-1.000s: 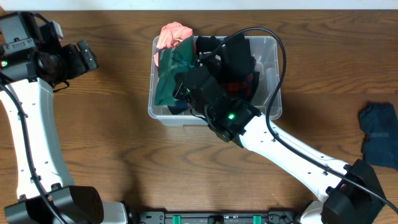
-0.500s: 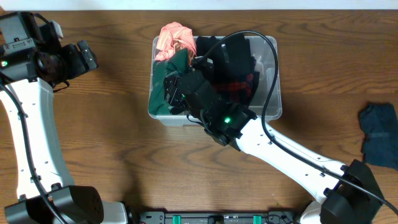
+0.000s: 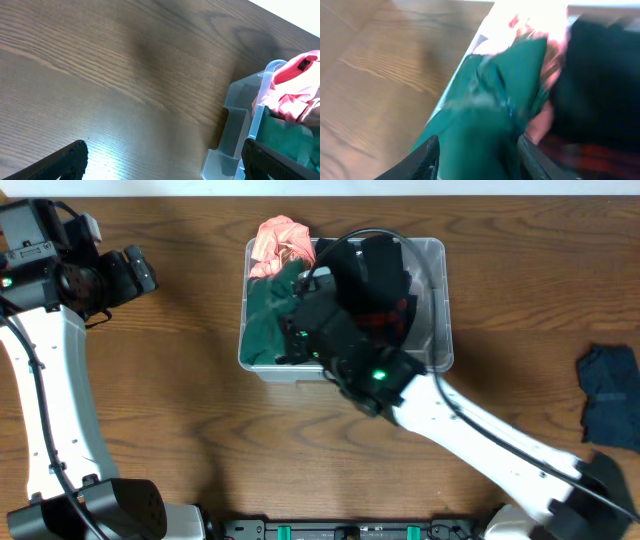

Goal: Pack container
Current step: 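Carry the green garment into the bin's front left and lower it, then press the green garment down in the bin with the right gripper and release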

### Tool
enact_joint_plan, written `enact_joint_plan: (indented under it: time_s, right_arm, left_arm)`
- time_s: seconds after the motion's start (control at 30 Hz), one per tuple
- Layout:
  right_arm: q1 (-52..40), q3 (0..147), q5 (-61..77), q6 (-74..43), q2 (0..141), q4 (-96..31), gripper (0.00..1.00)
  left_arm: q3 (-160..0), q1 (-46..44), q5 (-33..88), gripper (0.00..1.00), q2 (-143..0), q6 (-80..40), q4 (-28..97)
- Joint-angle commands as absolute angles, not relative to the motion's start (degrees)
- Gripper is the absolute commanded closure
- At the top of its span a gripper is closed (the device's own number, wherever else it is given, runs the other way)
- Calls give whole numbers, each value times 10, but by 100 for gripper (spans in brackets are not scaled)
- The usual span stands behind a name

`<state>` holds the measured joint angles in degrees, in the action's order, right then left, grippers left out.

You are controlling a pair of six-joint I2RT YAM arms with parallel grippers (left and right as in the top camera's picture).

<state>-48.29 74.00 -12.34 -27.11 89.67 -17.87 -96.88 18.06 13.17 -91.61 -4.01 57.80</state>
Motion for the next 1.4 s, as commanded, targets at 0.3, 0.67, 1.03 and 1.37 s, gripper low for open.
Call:
enact_joint_plan:
  time_s: [0.3,0.67,1.03,1.37]
  right_arm:
    - [-454,754,-91,-100,849,-177,69]
    - [-444,754,-90,-91,1003,-57,77]
    - [-411,754,-41,-92,1126,-50,79]
    - [-409,754,-20,-91,1153,-86,81]
  left_arm:
    - [-966,183,131,2,-917,-30,578]
    - [-966,183,131,2,-917,-30,578]
    - [-966,183,131,2,-917,-30,578]
    - [-966,183,131,2,-917,-30,578]
